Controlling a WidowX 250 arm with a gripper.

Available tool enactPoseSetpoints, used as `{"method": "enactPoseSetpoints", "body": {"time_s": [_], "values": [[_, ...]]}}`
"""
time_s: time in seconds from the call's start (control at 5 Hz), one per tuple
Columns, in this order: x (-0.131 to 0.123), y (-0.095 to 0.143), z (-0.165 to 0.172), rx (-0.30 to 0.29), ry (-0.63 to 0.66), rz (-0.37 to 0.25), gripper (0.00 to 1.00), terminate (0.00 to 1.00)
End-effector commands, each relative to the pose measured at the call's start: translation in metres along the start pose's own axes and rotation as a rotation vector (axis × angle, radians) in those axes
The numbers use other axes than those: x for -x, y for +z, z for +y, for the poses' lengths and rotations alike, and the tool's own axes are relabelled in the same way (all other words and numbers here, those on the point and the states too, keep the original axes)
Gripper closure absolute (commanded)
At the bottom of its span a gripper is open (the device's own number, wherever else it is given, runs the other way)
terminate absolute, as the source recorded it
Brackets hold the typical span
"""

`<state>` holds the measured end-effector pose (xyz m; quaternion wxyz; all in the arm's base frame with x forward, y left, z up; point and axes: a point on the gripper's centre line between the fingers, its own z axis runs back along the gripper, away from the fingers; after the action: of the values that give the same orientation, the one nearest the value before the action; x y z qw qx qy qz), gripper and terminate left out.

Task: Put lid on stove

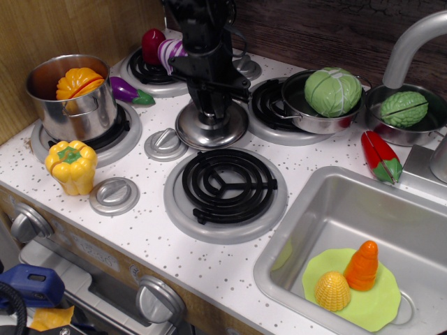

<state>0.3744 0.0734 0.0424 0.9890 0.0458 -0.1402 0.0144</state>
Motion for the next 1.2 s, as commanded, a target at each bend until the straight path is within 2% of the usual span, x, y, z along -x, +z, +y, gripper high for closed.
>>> {"method": "enactPoseSetpoints", "body": {"time_s": [0.0,0.2,0.6,0.8,1.0], "values": [[-0.014,0.054,0.015,-0.095,0.005,-0.044,1.00,0.00],[0.006,0.060,0.026,-0.113,0.025,-0.045,1.00,0.00],[0.029,0.062,0.022,-0.145,0.049,-0.070,1.00,0.00],[0.022,0.059,-0.007,-0.167,0.089,-0.080,1.00,0.00],[0.023,0.057,-0.029,-0.144,0.149,-0.075,1.00,0.00]]}}
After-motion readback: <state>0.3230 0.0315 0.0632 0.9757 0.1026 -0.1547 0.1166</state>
